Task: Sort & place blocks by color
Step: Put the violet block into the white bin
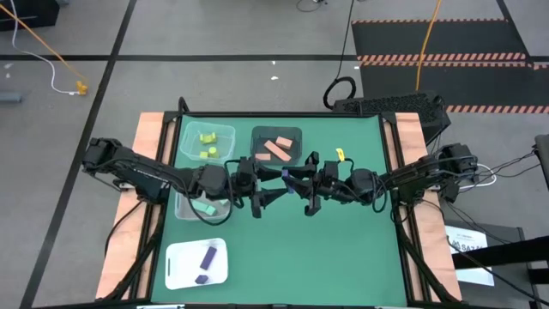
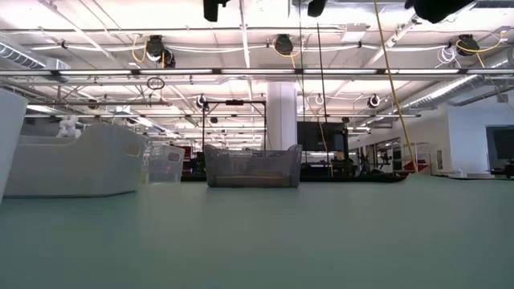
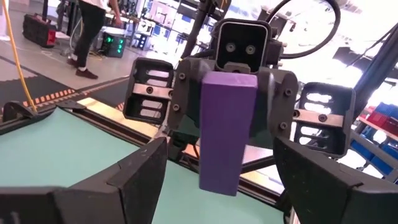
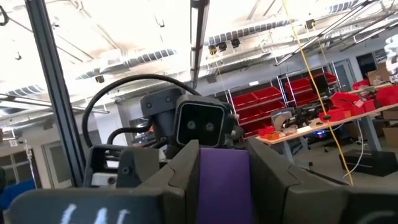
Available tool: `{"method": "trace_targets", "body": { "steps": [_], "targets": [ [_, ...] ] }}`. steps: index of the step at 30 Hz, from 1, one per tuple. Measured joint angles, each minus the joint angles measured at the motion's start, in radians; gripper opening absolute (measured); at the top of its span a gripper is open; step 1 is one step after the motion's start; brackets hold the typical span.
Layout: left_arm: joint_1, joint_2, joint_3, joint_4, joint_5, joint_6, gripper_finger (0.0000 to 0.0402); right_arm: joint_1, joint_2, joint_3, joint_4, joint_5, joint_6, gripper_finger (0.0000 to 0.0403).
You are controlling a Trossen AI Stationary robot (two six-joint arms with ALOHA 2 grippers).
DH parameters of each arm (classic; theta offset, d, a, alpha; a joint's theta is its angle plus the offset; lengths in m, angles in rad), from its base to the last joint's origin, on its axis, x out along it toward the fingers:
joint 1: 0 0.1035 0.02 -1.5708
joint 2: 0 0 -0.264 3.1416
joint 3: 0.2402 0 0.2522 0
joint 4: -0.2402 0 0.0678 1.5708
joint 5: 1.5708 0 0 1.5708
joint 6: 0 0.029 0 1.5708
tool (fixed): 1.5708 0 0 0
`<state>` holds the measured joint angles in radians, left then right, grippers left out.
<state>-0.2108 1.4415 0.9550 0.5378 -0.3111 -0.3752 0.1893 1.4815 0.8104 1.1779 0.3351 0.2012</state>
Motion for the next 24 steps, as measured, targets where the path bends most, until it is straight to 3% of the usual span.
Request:
{"method": "trace_targets", "body": {
  "steps": [17,20,24],
  "targets": [
    [0.038,0.087,0.003,0.122,0.084,0.04,0.0266,-0.012,0.0,0.018,-0.018,-0.06,0.019,0.0089],
    [0.038,0.093,0.002,0.113,0.092,0.019,0.0233,-0.012,0.0,0.018,-0.027,-0.076,0.022,0.0089],
    [0.042,0.09,0.002,0.12,0.095,0.007,0.014,-0.012,0.0,0.018,-0.051,-0.074,0.022,0.0089]
  ]
}}
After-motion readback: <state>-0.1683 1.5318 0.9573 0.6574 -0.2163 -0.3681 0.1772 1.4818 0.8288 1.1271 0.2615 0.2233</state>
